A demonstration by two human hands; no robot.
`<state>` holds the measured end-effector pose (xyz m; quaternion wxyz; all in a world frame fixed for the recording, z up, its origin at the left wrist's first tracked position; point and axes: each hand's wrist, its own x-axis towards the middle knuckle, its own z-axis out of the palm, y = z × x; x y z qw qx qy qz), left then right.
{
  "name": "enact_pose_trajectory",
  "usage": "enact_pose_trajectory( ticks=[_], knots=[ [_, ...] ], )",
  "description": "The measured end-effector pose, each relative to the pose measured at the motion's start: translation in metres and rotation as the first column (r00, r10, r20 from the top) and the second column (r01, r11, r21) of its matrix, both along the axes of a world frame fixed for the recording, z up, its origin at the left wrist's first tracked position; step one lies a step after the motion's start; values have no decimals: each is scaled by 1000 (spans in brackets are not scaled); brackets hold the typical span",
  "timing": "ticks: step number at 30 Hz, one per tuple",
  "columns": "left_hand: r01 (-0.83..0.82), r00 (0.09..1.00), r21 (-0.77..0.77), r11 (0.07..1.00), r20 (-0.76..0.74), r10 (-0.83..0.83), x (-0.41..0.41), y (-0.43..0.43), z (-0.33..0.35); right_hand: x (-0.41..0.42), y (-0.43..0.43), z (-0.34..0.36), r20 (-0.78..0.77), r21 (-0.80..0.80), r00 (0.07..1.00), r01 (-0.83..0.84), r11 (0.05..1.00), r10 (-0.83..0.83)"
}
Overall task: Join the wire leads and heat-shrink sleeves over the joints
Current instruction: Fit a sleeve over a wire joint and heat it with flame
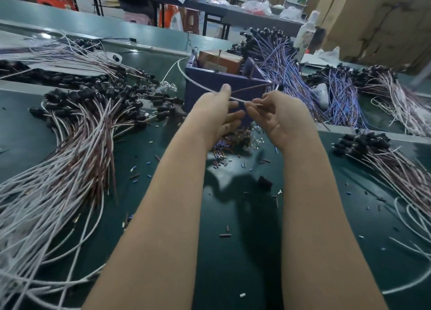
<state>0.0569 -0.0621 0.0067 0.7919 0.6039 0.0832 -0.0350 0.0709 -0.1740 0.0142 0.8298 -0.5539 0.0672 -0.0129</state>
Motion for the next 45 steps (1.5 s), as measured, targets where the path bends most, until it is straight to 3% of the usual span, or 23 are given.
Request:
enact_pose_trajectory(
  ticks=[2, 4, 7, 10, 13, 15, 18, 21, 26, 29, 36, 42, 45],
  knots=[
    [-49, 999, -117, 992, -1, 49, 3, 2, -5, -1, 1, -1, -25, -130, 998, -63, 989, 61],
    [-38, 999, -136, 990, -9, 37, 3, 5, -9, -1, 1, -3, -71, -305, 990, -134, 943, 118],
    [-62, 998, -62, 996, 24, 64, 5, 9, -14, -4, 2, -4, -191, -612, 964, -264, 746, 185],
    [-127, 989, -29, 991, 76, 129, 8, 12, -17, -5, 1, -2, -255, -714, 947, -321, 622, 195],
    [-155, 981, -2, 988, 121, 154, 9, 12, -17, -3, -5, 1, -182, -921, 971, -223, 318, 152],
    [-152, 977, 28, 988, 157, 146, 9, 13, -17, -1, -4, 4, 11, -935, 994, -29, 355, 108],
    [-94, 979, 72, 993, 189, 79, 10, 13, -16, 2, 2, 8, 287, -802, 958, 227, 552, 22],
    [0, 978, 259, 966, 199, -53, 10, 14, -17, 3, 7, 7, 234, -781, 967, 128, 611, 98],
    [126, 957, 574, 809, 144, -251, 7, 13, -18, 5, 9, -1, 52, -874, 975, -61, 483, 218],
    [110, 951, 684, 721, 139, -276, 8, 14, -18, 6, 8, -3, 24, -893, 968, -92, 440, 252],
    [114, 944, 844, 523, 72, -322, 10, 21, -11, 1, 9, -3, 80, -873, 947, -84, 480, 312],
    [171, 947, 830, 530, 10, -320, 8, 23, -10, 1, 14, -5, 160, -850, 926, -47, 525, 342],
    [191, 943, 749, 634, 40, -331, 5, 23, -4, 0, 13, -1, 217, -824, 918, -11, 567, 333]
  ],
)
